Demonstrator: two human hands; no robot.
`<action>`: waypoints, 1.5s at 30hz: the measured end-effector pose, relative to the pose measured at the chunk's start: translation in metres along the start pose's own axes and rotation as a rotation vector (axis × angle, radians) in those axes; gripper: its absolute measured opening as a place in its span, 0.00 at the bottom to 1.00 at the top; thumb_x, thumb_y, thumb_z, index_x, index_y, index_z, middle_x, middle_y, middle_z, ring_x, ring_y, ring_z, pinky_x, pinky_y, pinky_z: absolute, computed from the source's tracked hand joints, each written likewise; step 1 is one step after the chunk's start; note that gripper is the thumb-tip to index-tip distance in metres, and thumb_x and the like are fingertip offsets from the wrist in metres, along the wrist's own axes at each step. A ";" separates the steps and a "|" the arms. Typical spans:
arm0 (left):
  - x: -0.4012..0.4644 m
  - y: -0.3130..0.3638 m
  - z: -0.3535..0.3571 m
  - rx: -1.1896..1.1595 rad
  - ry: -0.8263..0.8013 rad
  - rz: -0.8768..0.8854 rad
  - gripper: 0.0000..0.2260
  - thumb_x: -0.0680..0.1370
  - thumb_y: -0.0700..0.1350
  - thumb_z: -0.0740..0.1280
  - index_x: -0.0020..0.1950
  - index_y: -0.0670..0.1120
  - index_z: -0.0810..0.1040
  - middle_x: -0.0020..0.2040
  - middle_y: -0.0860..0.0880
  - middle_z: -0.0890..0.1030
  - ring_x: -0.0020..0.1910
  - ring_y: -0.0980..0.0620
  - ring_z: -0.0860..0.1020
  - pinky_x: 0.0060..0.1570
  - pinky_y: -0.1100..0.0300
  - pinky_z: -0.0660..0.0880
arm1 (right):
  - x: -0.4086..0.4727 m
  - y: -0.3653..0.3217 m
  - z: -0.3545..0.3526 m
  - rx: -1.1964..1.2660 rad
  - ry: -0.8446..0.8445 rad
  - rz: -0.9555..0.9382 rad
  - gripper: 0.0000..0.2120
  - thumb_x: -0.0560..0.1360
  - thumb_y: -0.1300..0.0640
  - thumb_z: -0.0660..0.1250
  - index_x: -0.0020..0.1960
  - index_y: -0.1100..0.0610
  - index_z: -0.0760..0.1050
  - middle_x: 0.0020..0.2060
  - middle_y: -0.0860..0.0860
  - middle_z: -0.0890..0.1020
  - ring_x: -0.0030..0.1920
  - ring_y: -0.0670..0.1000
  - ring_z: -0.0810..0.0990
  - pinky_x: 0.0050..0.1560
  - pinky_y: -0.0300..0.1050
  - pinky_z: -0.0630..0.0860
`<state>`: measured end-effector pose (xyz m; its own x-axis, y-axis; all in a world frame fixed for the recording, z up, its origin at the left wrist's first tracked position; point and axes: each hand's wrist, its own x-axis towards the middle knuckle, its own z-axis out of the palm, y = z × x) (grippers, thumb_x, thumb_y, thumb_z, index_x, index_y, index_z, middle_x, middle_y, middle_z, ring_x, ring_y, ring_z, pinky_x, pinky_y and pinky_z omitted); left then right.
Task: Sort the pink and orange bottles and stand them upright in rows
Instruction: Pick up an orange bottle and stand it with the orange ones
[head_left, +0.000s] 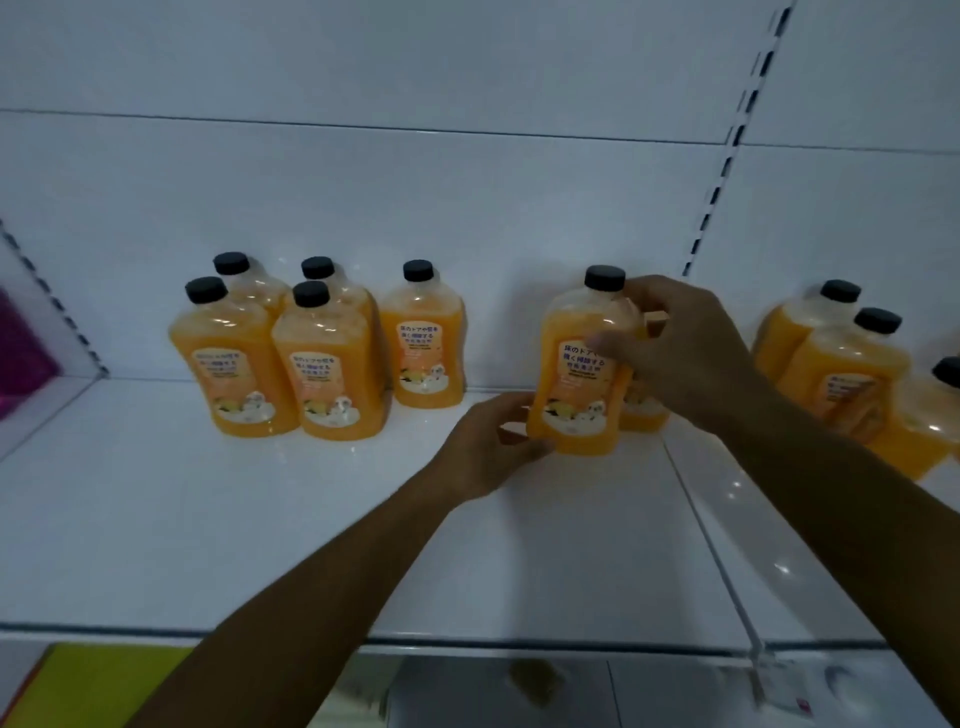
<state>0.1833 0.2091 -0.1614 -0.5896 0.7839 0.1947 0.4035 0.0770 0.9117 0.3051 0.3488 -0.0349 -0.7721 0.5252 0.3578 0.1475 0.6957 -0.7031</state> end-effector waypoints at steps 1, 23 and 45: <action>-0.006 -0.005 -0.007 -0.005 0.029 -0.003 0.20 0.75 0.43 0.72 0.66 0.48 0.75 0.59 0.52 0.81 0.56 0.54 0.80 0.56 0.52 0.79 | 0.004 -0.004 0.008 0.042 -0.020 0.000 0.24 0.70 0.52 0.75 0.64 0.53 0.75 0.55 0.49 0.79 0.52 0.51 0.80 0.51 0.54 0.81; -0.056 -0.034 -0.063 0.400 0.702 -0.116 0.10 0.73 0.46 0.74 0.45 0.49 0.74 0.43 0.54 0.80 0.40 0.55 0.78 0.41 0.64 0.76 | 0.025 -0.026 0.145 0.204 -0.083 -0.141 0.30 0.68 0.51 0.77 0.67 0.54 0.70 0.60 0.50 0.72 0.57 0.47 0.73 0.56 0.41 0.73; -0.048 -0.046 -0.084 0.307 0.240 0.084 0.04 0.76 0.42 0.69 0.43 0.46 0.83 0.37 0.54 0.83 0.36 0.56 0.80 0.37 0.64 0.76 | 0.018 -0.015 0.162 0.361 -0.387 -0.045 0.19 0.72 0.55 0.74 0.59 0.44 0.71 0.50 0.39 0.80 0.51 0.39 0.79 0.49 0.36 0.75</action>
<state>0.1344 0.1160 -0.1820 -0.6777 0.6316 0.3765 0.6265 0.2279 0.7453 0.1888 0.2687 -0.1177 -0.9544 0.2319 0.1879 -0.0612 0.4643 -0.8836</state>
